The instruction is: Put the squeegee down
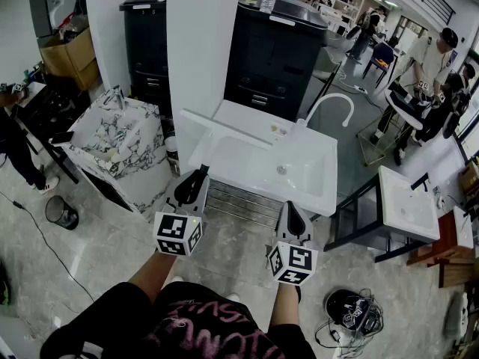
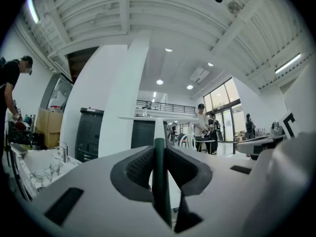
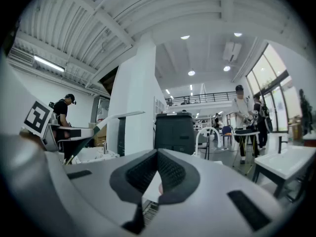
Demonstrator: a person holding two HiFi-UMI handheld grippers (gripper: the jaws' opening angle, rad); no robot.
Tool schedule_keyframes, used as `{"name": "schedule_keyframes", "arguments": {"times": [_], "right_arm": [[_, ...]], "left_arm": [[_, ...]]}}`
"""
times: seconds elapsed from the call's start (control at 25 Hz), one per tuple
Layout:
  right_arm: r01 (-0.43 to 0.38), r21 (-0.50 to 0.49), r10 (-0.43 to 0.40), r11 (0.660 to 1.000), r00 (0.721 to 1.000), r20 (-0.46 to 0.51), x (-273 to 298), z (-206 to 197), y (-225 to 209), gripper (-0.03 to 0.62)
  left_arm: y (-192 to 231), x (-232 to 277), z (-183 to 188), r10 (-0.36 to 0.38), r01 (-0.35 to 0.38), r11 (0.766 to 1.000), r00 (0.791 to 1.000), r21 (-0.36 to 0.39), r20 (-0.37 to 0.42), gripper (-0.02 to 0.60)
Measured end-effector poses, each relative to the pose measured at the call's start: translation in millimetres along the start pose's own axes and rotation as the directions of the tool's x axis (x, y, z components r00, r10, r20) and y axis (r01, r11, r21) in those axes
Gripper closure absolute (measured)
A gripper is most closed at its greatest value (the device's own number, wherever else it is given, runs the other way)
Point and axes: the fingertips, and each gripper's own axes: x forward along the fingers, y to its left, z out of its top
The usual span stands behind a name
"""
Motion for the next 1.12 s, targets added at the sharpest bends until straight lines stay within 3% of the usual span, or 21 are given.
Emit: {"name": "schedule_keyframes", "arguments": {"times": [1.12], "right_arm": [[-0.057, 0.039, 0.056, 0.998, 0.998, 0.023, -32.6, -24.3, -70.4, 0.574]], "left_arm": [[-82.1, 5.4, -14.6, 0.034, -0.033, 0.998, 0.999, 0.044, -0.012, 0.495]]}}
